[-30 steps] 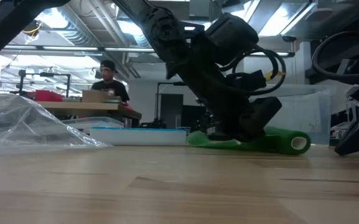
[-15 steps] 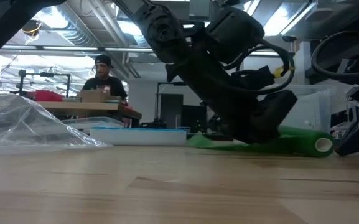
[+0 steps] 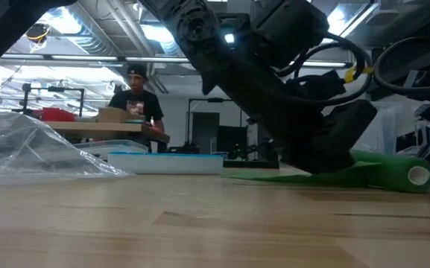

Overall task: Roll bandage
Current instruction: Roll the green bandage

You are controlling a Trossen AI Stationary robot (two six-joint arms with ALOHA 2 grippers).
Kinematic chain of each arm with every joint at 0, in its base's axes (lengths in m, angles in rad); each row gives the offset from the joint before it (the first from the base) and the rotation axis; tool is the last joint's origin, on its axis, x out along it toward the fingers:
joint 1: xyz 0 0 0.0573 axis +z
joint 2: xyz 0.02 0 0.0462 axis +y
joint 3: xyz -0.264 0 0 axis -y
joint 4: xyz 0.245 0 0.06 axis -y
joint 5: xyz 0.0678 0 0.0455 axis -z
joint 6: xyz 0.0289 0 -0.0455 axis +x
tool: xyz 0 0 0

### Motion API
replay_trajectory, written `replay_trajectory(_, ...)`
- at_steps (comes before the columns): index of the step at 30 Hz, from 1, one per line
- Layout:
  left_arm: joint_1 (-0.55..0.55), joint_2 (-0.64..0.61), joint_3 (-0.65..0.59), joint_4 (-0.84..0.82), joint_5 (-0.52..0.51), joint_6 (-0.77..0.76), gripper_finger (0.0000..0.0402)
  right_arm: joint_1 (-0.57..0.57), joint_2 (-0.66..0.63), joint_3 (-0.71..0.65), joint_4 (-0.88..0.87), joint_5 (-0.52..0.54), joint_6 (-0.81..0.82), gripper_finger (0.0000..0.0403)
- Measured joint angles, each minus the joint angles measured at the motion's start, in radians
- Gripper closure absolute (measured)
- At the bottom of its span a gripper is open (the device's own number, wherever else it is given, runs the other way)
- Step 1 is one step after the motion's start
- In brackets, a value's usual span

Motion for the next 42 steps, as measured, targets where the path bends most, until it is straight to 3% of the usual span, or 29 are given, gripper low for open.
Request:
replay_trajectory(4, 0.016, -0.010, 0.014, 0.007, -0.026, 0.015, 0.0265, 0.000, 0.000, 0.000, 0.001, 0.007, 0.000, 0.0402)
replay_trajectory(10, 0.039, -0.014, 0.030, -0.028, -0.067, 0.046, 0.0265, 0.000, 0.000, 0.010, 0.003, 0.128, -0.001, 0.0402)
replay_trajectory(20, 0.050, -0.057, 0.032, -0.120, -0.103, 0.053, 0.0265, 0.000, 0.000, 0.023, 0.005, 0.235, -0.015, 0.0402)
replay_trajectory(26, 0.047, -0.063, 0.032, -0.244, -0.121, 0.049, 0.0265, 0.000, 0.000, 0.023, 0.035, 0.243, -0.020, 0.0402)
replay_trajectory(31, 0.043, -0.064, 0.033, -0.381, -0.178, 0.008, 0.0265, 0.000, 0.000, 0.023, 0.106, 0.250, -0.115, 0.0402)
replay_trajectory(42, 0.037, -0.070, 0.030, -0.489, -0.197, -0.052, 0.0265, -0.057, 0.000, 0.023, 0.148, 0.127, -0.192, 0.0402)
